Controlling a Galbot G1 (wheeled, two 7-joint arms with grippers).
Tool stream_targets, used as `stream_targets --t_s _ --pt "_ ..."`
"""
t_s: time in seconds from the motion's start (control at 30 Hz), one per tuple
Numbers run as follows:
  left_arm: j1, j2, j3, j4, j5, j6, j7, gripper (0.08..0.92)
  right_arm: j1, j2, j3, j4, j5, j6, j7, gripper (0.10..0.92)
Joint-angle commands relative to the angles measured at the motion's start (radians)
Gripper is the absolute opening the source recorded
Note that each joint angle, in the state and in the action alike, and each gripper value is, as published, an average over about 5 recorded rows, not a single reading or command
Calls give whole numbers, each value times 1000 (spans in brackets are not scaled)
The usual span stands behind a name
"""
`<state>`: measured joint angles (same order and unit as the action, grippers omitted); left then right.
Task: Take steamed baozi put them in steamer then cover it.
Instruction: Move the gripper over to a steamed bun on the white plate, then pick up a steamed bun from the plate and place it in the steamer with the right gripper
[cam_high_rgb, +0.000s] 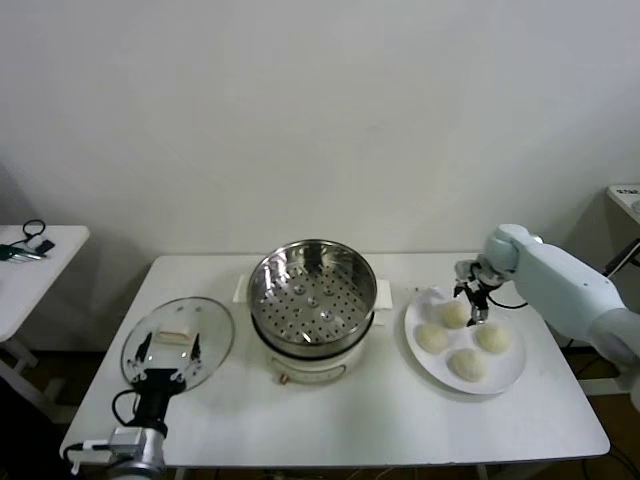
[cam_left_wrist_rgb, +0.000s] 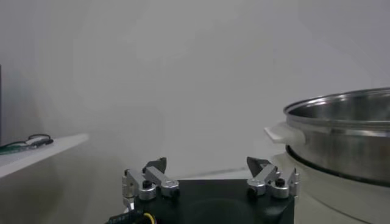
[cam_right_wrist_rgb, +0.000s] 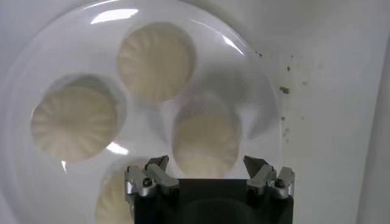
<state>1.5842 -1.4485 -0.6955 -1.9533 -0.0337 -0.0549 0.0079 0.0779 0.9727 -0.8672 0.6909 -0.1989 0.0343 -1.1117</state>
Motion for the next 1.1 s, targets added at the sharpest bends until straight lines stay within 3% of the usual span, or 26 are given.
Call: stream_targets --t_s 0.03,0.27,0.63,0.93,1.1 --pt "0 2 -1 4 -13 2 0 823 5 48 -11 -67 -9 7 -5 823" --pt "1 -2 -4 10 -23 2 -2 823 -6 51 -13 -73 -10 15 -12 810" --pt "3 -10 -3 13 -23 -2 -5 823 -4 44 20 -76 -10 21 -18 674" --pt "9 -12 -5 19 -21 -6 -7 823 10 35 25 -62 -3 32 -21 662" --pt "16 -11 -7 14 -22 -7 -7 823 95 12 -47 30 24 89 -29 662"
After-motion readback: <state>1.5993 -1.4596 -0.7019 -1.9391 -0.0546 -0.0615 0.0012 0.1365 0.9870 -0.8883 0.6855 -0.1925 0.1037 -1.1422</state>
